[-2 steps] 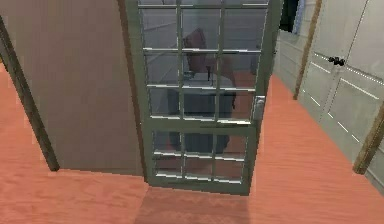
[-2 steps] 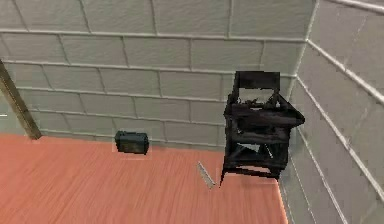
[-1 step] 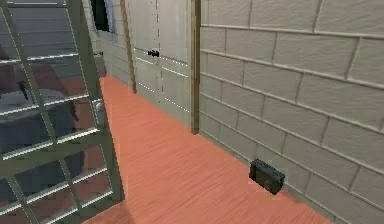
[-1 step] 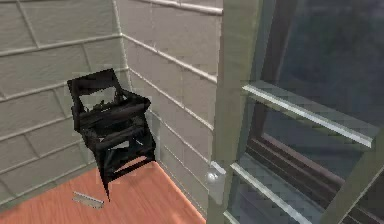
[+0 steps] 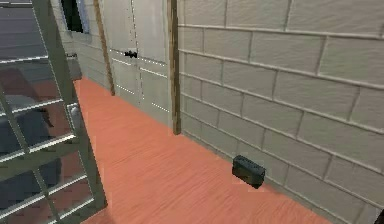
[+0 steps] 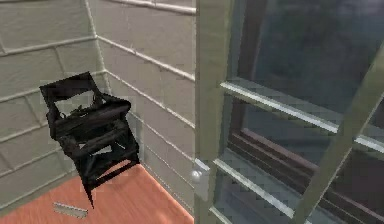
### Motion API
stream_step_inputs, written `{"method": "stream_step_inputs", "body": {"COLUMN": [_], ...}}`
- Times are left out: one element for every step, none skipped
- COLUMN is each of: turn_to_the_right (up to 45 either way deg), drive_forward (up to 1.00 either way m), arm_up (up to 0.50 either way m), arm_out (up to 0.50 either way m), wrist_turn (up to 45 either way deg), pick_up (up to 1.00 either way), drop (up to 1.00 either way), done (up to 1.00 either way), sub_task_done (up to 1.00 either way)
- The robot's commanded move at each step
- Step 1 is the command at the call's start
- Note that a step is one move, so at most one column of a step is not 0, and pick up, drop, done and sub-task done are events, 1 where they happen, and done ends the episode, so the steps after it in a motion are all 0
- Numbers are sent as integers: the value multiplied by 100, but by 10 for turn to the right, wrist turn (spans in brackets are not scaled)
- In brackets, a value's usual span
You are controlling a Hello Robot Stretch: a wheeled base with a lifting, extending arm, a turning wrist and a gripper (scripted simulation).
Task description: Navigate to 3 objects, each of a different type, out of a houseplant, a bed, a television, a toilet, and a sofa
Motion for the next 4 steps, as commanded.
{"method": "stream_step_inputs", "body": {"turn_to_the_right": [0,60,0,-450], "drive_forward": [100,0,45,0], "arm_up": [0,0,0,0], "arm_out": [0,0,0,0], "wrist_turn": [0,0,0,0], "pick_up": [0,0,0,0], "drop": [0,0,0,0], "done": [0,0,0,0], "sub_task_done": [0,0,0,0]}}
